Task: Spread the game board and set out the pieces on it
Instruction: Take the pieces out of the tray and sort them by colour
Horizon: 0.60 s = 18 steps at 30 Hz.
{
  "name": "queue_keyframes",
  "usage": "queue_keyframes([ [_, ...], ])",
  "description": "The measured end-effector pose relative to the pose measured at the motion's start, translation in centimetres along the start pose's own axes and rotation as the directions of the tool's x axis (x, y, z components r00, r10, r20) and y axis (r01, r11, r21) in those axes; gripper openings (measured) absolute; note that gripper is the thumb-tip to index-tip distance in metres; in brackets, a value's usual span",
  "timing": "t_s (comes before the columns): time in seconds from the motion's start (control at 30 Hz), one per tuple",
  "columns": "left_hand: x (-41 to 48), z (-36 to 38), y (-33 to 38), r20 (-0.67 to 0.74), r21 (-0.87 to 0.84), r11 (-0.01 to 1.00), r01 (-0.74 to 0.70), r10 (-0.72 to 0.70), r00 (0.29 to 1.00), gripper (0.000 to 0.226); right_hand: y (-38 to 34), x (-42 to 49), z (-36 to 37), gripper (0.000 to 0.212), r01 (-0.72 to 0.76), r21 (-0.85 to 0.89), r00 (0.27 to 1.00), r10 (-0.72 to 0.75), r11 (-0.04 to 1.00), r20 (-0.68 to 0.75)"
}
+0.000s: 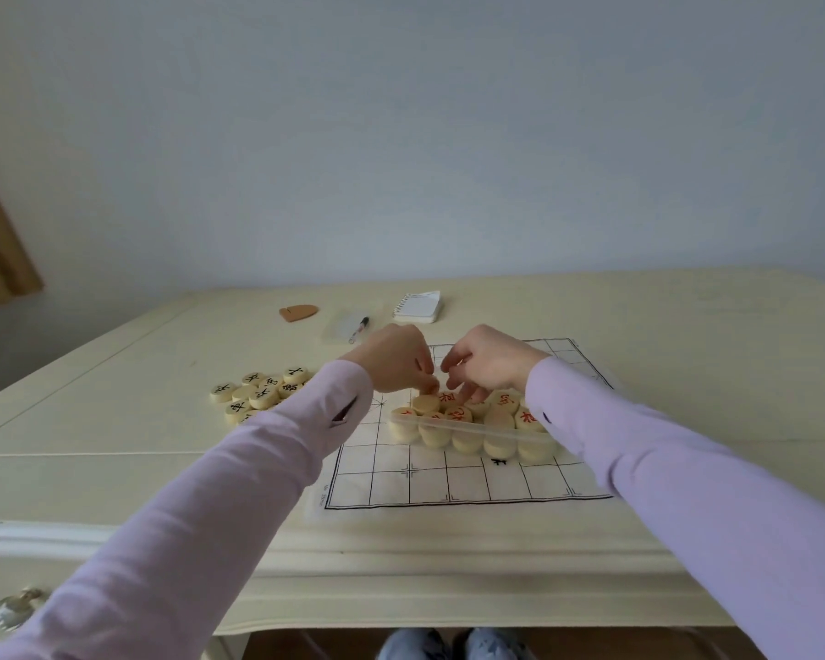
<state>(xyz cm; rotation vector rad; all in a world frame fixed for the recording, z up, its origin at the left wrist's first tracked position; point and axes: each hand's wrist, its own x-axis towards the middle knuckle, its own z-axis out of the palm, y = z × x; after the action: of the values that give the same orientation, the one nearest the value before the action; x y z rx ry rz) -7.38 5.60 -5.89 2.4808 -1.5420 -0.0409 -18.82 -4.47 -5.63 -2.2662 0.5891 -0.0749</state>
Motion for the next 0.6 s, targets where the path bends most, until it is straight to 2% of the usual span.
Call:
queue_keyframes([
  [0.1,-0.6,-0.7,-0.6,-0.008,-0.311,0.95,-0.012,0.01,1.0,0.016,0.2,0.0,-0.2,0.029,-0.07,0.282,0.998,0.069,0.957,0.016],
  [0.17,-0.7,-0.6,-0.9,0.001,-0.394,0.919,0.008,-0.008,1.0,0.009,0.3,-0.3,-0.4,0.028,-0.104,0.422,0.994,0.083,0.901,0.068],
  [0.27,-0.8,-0.3,-0.9,-0.019,-0.449,0.893,0.022,-0.034,0.999,0.002,0.7,-0.4,-0.7,0.029,-0.089,0.504,0.995,0.061,0.859,0.073],
  [0.37,-0.8,-0.6,-0.8,-0.028,-0.381,0.924,0.004,-0.016,0.999,0.004,1.1,-0.4,-1.1,0.03,-0.103,0.41,0.994,0.102,0.906,0.025],
  [0.4,-0.8,-0.9,-0.7,0.009,-0.302,0.953,0.007,-0.004,1.0,0.003,1.2,-0.4,-1.3,0.029,-0.108,0.328,0.994,0.109,0.939,0.013],
  [0.5,-0.8,-1.0,-0.1,0.197,-0.089,0.996,0.028,-0.01,0.98,0.026,1.1,-0.6,-1.8,0.026,-0.103,0.069,0.994,0.105,0.992,-0.025],
  [0.6,-0.7,-1.1,0.7,0.253,0.002,1.0,0.014,-0.014,0.967,0.028,0.9,-0.8,-1.9,0.022,-0.094,-0.06,0.993,0.089,0.994,-0.083],
])
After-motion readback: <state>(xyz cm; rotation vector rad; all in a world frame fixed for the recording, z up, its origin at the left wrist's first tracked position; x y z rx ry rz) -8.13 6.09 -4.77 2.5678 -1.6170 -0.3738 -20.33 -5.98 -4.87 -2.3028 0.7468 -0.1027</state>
